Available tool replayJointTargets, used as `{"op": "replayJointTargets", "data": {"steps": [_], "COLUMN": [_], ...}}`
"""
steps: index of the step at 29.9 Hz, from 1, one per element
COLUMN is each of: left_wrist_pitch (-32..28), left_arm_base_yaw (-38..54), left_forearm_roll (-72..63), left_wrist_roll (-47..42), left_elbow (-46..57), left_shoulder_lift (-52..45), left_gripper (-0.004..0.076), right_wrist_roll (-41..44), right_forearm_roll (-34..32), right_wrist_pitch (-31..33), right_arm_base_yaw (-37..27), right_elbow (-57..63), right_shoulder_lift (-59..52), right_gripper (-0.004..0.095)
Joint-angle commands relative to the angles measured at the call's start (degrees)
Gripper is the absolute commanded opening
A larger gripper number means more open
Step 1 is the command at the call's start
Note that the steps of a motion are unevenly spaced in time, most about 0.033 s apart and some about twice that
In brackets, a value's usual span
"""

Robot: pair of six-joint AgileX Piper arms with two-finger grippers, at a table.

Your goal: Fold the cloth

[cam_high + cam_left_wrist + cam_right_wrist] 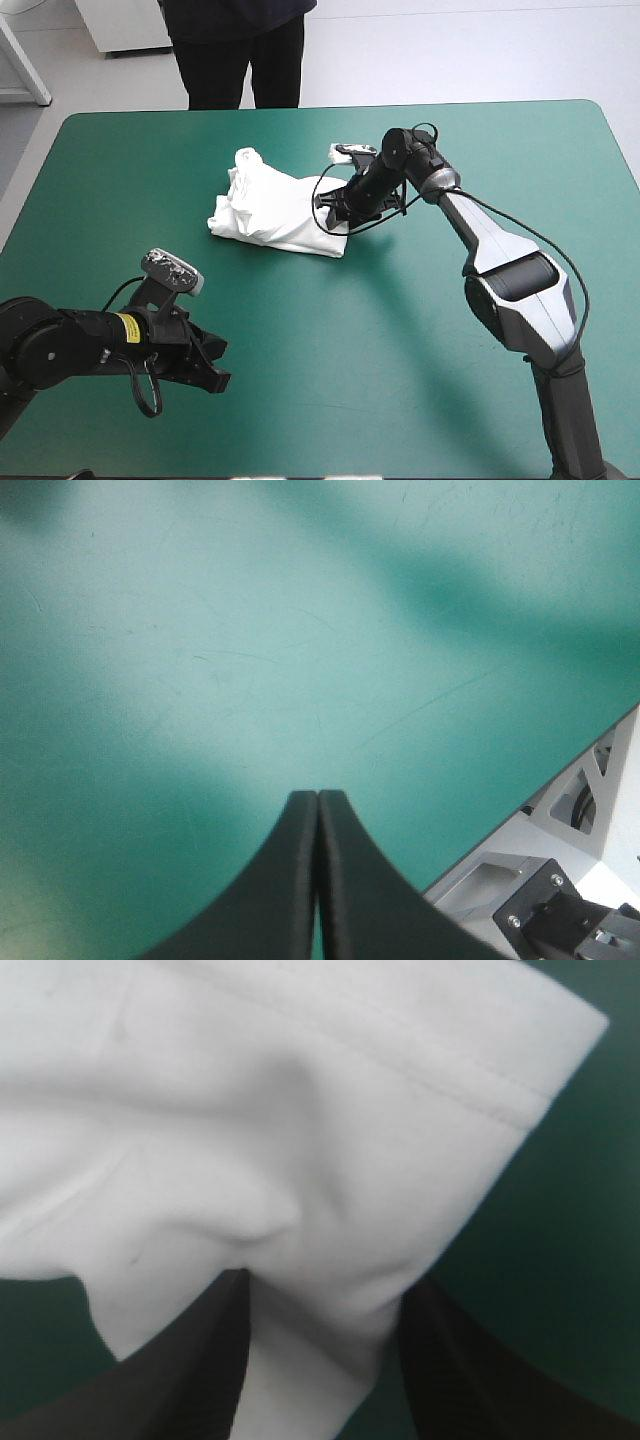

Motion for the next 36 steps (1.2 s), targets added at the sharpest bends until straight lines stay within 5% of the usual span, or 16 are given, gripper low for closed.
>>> {"op": "replayJointTargets", "data": {"steps": [1,5,10,23,36], "left_wrist_pitch": [-2.3,-2.4,-2.4,-2.6,-2.7], "left_arm_base_yaw": [0.0,0.0,0.0,0.0,0.0], "left_forearm_roll": [-1.1,-1.1,-0.9,-0.9,-0.9], "left_wrist_roll": [-0.3,-0.3,-0.3,-0.3,-0.1], "left_elbow": [-1.5,-1.5,-1.5,-1.5,-1.5], "left_shoulder_lift": [-0.5,-0.5,-0.5,-0.5,-0.5], "left_gripper": [-0.0022,-0.0022,-0.0022,-0.0022,-0.0022], "right_wrist_roll": [-0.9,-0.9,-0.9,0.3,-0.9], "right_forearm_roll": [3.6,3.0,-0.7,-16.8,-21.5], "right_wrist_pitch": [-0.9,-0.8,1.5,4.5,3.9], "right_arm_base_yaw": [0.0,0.0,0.0,-3.4,-18.7], "right_elbow": [-1.1,-1.1,-1.1,-1.0,14.5], "right_shoulder_lift": [-2.4,-1.9,-1.9,-5.2,-14.5], "right_gripper": [0.0439,0.0341,-0.0022,-0.0017,-0.0016]}}
